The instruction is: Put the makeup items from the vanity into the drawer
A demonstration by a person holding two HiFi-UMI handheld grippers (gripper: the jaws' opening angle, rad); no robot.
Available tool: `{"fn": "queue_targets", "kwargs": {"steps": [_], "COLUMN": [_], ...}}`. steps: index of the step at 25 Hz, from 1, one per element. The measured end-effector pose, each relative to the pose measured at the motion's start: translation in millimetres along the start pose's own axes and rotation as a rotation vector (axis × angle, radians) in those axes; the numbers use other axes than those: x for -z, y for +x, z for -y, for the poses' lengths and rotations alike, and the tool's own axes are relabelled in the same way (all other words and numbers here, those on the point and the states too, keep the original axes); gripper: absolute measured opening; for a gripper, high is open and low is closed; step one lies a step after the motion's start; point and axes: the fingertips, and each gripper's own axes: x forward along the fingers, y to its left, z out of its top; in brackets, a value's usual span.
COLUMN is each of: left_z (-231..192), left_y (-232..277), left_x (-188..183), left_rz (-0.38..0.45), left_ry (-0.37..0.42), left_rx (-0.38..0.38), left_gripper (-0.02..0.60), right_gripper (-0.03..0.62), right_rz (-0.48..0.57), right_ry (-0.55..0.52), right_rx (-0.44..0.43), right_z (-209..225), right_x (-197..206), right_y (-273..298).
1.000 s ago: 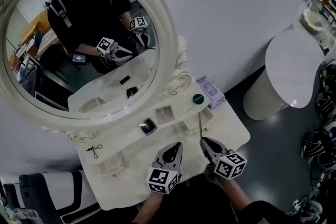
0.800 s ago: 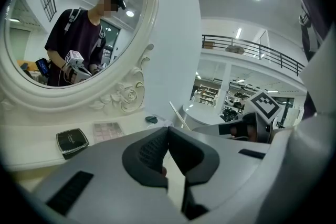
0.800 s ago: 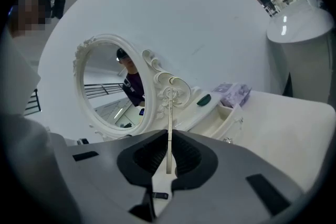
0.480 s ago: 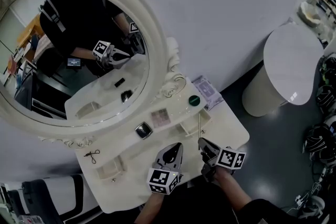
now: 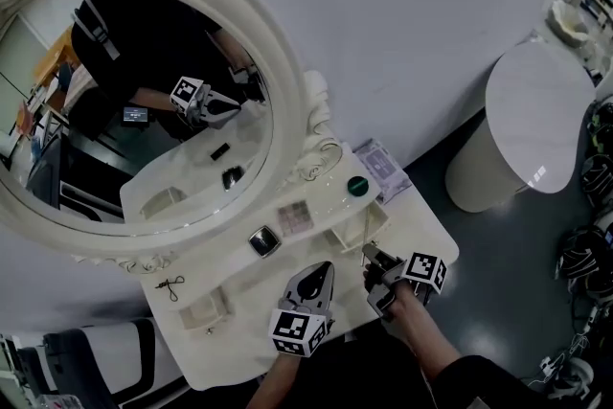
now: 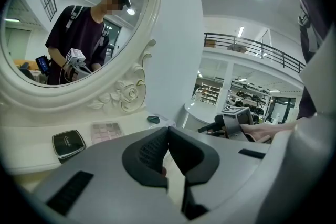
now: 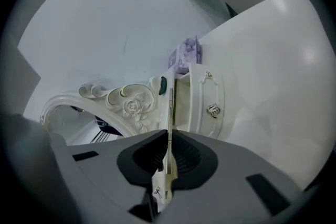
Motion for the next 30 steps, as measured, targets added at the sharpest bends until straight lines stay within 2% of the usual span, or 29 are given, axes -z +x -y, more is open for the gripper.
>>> {"fn": "queue_targets", "kwargs": {"steps": [5, 8, 17, 22, 30], "left_z": [-4.8, -7.6, -8.7, -10.6, -23.0], "left_y": [-0.5, -0.1, -0.4, -6.1, -30.7], "left_x": [1.2, 1.0, -0.1, 1.1, 11.1], "left_rz": [-0.002, -0.001, 0.0, -0.002, 0.003], "left_ry": [-0.006, -0.008, -0.011, -0.003, -0.01], "left_rx": [-0.009, -0.013, -0.015, -0.027, -0.076], "left_gripper": [0.015, 0.015, 0.015, 0.015, 0.015], "right_gripper": [0.049, 0.101, 0.101, 0.1, 0.032], "right_rz": [0.019, -0.004, -0.008, -0.013, -0.024], "right_ry": [0.041, 0.046, 0.013, -0.096, -0.319], "right_rx": [-0.008, -0.025, -0.013, -0.035, -0.096], "right_z": [1.4, 0.7, -0.3, -11.8, -23.7], "right_x": [-10.8, -7.2, -2.4, 1.4, 22.0], "right_y": [8.3, 11.0, 9.0, 2.5, -10.6]}}
